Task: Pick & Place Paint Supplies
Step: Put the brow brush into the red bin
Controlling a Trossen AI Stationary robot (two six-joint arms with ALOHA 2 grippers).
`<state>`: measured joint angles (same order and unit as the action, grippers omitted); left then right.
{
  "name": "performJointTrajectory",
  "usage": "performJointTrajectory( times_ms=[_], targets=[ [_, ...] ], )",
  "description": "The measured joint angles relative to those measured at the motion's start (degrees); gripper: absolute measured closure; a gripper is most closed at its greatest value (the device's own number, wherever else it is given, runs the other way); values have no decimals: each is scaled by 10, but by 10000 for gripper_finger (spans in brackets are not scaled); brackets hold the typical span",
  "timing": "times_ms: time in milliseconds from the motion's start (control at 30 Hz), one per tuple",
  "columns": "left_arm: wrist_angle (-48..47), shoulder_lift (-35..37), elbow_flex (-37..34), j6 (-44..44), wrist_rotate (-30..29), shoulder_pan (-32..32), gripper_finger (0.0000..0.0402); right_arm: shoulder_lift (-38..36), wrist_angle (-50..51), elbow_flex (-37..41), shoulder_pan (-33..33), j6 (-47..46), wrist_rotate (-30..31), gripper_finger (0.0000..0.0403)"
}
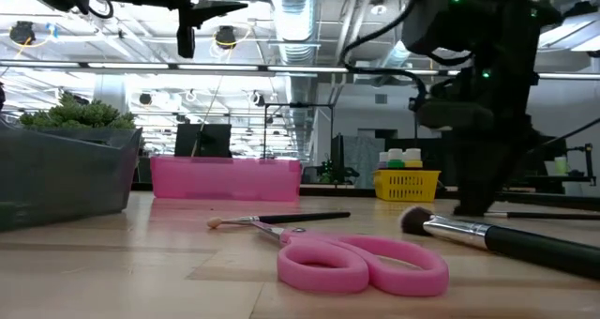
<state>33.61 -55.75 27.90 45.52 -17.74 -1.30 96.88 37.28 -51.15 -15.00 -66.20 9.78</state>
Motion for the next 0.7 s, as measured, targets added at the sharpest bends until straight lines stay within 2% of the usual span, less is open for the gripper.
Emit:
performJointTrajectory(
  times_ms=[167, 367, 700],
  targets=[
    [4, 0, 0, 0, -1, 0, 291, 51, 15, -35, -11, 2, 35, 260],
    [9, 0, 0, 0, -1, 0, 291, 75, 32, -69, -14, 1, 40, 273],
    [9, 0, 0, 0, -1, 0, 291, 77, 31, -73, -7, 2, 34, 391]
  ],
)
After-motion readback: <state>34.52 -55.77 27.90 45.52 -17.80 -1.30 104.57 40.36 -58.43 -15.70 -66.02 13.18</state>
